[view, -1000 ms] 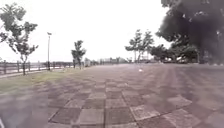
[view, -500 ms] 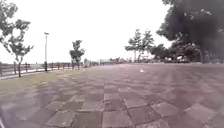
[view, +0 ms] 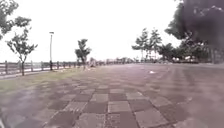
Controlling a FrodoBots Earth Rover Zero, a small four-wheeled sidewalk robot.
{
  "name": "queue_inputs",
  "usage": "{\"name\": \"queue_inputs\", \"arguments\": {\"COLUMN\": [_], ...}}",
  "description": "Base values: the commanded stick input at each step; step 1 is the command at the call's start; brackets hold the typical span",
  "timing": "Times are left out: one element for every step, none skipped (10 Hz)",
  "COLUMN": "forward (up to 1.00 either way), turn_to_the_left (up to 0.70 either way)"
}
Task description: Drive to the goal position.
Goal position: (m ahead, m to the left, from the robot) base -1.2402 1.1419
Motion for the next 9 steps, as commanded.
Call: {"name": "queue_inputs", "arguments": {"forward": [1.0, 1.0, 1.0, 1.0, 1.0, 1.0, 1.0, 1.0, 1.0], "turn_to_the_left": [0.0, 0.0, 0.0, 0.0, 0.0, 0.0, 0.0, 0.0, 0.0]}}
